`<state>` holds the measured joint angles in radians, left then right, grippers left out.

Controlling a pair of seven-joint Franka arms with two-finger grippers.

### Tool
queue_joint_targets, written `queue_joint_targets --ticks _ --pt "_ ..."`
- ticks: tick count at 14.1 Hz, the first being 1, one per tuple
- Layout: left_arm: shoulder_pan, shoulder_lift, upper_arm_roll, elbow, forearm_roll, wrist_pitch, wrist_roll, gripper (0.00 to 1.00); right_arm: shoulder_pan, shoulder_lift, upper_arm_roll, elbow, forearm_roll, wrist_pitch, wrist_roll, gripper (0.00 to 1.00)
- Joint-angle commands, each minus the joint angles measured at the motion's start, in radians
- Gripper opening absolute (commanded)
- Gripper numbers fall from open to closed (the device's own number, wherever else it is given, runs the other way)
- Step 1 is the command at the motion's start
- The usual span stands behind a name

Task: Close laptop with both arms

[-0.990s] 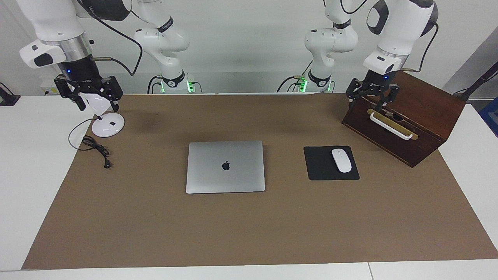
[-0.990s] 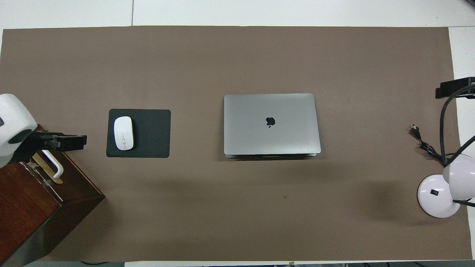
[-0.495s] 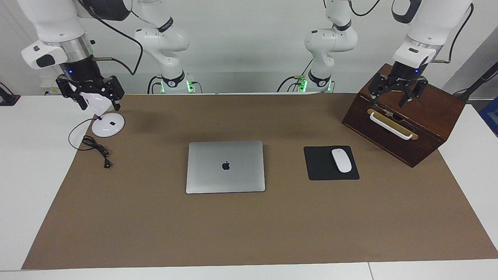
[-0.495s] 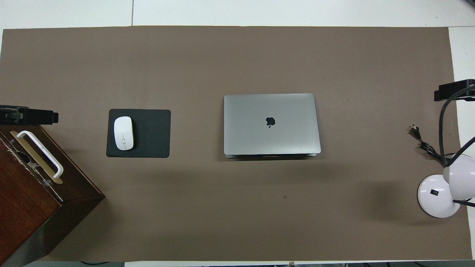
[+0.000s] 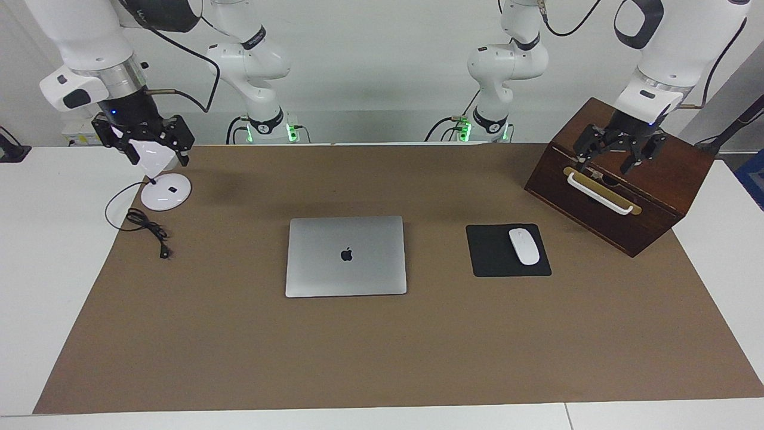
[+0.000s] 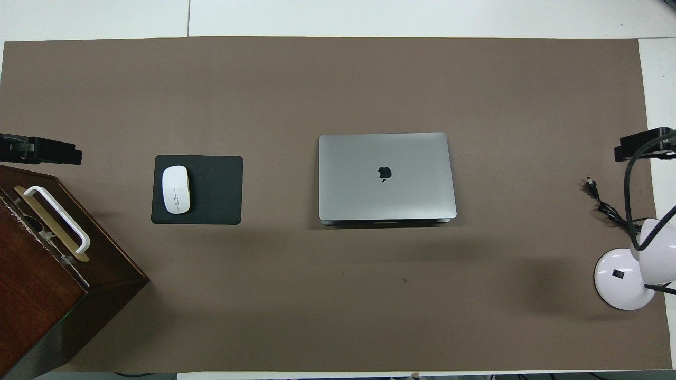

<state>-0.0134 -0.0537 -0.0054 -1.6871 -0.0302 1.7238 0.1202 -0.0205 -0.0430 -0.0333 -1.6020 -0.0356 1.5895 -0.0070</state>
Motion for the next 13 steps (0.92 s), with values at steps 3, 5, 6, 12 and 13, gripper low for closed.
queue_joint_targets --ticks 3,5,6,12,13 --pt "0.006 0.009 -0.01 0.018 0.05 -0.035 0.004 1.0 -0.029 -0.005 0.027 0.001 -0.003 -0.048 -0.033 1.0" --pt "0.004 0.008 -0.012 0.015 0.049 -0.033 0.004 1.0 -0.029 -0.006 0.035 0.001 0.006 -0.063 -0.033 1.0" --pt "0.004 0.008 -0.012 0.012 0.049 -0.033 0.004 1.0 -0.029 -0.006 0.036 0.001 0.009 -0.069 -0.033 1.0" --pt "0.003 0.006 -0.012 0.01 0.049 -0.033 0.004 1.0 -0.029 -0.008 0.036 0.001 0.01 -0.074 -0.031 1.0" --pt "0.006 0.006 -0.012 0.01 0.049 -0.033 0.006 1.0 -0.029 -0.008 0.036 0.001 0.01 -0.074 -0.031 1.0"
